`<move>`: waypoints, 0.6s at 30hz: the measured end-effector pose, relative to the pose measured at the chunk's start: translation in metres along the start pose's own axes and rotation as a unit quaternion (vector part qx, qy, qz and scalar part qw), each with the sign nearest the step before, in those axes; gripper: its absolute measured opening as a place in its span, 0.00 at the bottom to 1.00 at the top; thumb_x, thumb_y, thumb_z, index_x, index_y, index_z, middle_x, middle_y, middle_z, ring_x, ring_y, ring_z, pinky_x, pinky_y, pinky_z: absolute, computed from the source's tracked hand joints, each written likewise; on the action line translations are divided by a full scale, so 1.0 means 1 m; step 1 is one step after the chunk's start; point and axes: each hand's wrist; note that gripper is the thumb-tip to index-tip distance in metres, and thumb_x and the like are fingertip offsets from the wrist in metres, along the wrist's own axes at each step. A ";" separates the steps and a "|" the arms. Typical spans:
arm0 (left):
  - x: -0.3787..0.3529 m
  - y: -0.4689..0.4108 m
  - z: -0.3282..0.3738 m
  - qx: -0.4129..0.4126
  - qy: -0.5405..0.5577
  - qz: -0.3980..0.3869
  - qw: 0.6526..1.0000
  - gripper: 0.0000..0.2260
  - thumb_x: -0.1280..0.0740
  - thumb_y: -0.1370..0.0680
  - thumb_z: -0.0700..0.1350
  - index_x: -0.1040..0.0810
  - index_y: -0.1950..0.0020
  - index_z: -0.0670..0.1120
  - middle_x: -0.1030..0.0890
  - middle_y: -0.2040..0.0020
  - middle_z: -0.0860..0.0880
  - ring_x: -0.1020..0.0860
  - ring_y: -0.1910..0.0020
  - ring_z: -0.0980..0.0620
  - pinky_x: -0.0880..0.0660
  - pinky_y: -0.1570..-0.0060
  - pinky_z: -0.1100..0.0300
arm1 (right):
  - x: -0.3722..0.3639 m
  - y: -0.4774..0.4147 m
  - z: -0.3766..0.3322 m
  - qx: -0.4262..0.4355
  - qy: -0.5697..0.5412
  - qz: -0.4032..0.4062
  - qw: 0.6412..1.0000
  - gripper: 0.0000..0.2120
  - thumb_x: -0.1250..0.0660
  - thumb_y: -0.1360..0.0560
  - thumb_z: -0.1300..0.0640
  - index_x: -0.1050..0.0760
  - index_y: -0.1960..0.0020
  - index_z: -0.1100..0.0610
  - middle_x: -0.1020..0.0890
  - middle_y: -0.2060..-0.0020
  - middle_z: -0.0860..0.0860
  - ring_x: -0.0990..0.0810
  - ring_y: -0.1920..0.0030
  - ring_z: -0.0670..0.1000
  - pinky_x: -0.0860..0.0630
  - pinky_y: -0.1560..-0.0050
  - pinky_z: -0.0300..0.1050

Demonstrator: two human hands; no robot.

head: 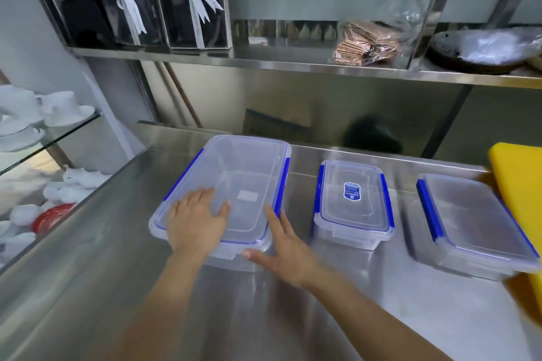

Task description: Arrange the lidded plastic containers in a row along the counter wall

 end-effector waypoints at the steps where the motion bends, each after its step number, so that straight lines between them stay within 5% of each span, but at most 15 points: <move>1: 0.000 -0.003 -0.002 -0.003 -0.002 -0.005 1.000 0.24 0.40 0.24 0.57 0.32 0.31 0.48 0.30 0.30 0.48 0.35 0.30 0.47 0.44 0.29 0.50 | -0.003 -0.002 -0.003 -0.005 0.004 0.009 1.000 0.46 0.37 0.32 0.34 0.66 0.29 0.41 0.58 0.24 0.51 0.40 0.28 0.56 0.35 0.34 0.52; 12: -0.003 -0.014 -0.012 -0.034 -0.018 -0.005 0.999 0.24 0.45 0.23 0.57 0.34 0.29 0.49 0.32 0.28 0.49 0.37 0.29 0.47 0.46 0.28 0.48 | -0.008 -0.011 -0.010 -0.027 0.061 0.007 0.998 0.46 0.41 0.33 0.29 0.69 0.31 0.39 0.58 0.25 0.48 0.32 0.32 0.55 0.32 0.36 0.54; 18: 0.018 -0.014 -0.006 -0.042 0.034 -0.057 0.997 0.25 0.42 0.23 0.57 0.35 0.30 0.45 0.30 0.30 0.44 0.34 0.31 0.43 0.40 0.31 0.47 | 0.018 0.007 -0.027 -0.021 0.114 0.034 0.993 0.41 0.38 0.31 0.34 0.56 0.27 0.45 0.50 0.24 0.49 0.41 0.28 0.55 0.35 0.33 0.56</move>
Point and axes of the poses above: each hand's wrist, its own y-axis away from the middle knuckle, its own x-axis out of the back of the hand, z = x × y
